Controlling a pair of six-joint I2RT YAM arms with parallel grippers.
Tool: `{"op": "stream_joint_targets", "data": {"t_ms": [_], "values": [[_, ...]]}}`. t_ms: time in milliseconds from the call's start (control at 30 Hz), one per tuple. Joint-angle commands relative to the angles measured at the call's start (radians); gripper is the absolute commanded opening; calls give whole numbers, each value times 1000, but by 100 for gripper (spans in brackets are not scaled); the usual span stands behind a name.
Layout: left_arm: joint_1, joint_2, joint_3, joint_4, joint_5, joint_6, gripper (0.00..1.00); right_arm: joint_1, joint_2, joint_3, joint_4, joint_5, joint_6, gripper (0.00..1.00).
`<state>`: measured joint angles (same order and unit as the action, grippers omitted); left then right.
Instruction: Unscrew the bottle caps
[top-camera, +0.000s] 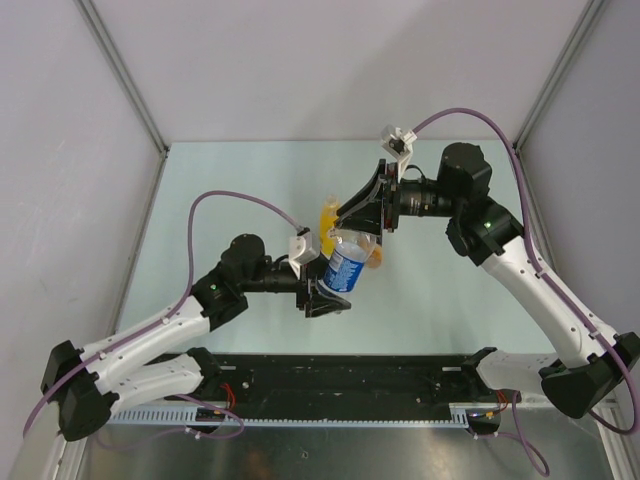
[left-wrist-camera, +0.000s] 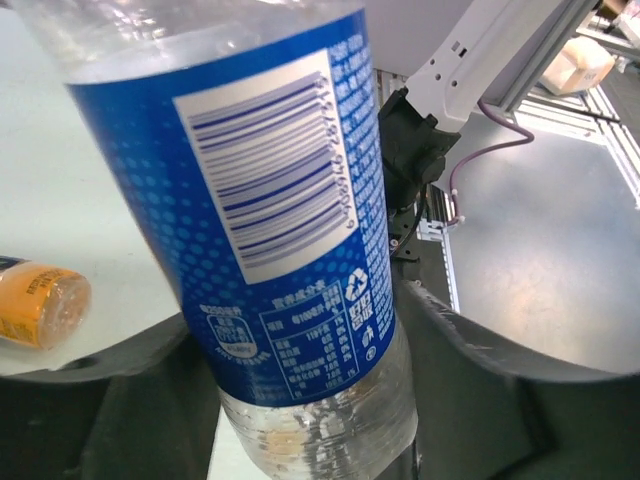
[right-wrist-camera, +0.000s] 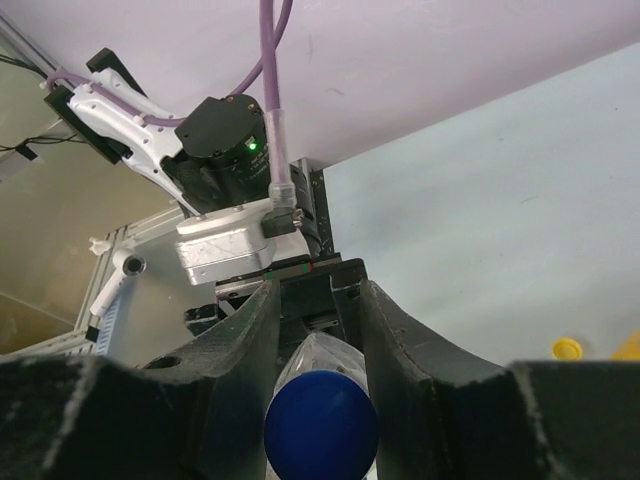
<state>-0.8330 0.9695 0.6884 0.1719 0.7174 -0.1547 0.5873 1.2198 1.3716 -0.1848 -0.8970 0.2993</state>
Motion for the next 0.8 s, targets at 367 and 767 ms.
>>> {"op": "stream_joint_targets", "data": {"t_ms": [367, 767], "values": [[-12, -28, -47, 20, -134, 19, 31, 7, -70, -11, 129, 110, 64, 59], [-14, -90, -61, -118, -373, 43, 21, 7, -136, -47, 142, 283, 81, 99]]}}
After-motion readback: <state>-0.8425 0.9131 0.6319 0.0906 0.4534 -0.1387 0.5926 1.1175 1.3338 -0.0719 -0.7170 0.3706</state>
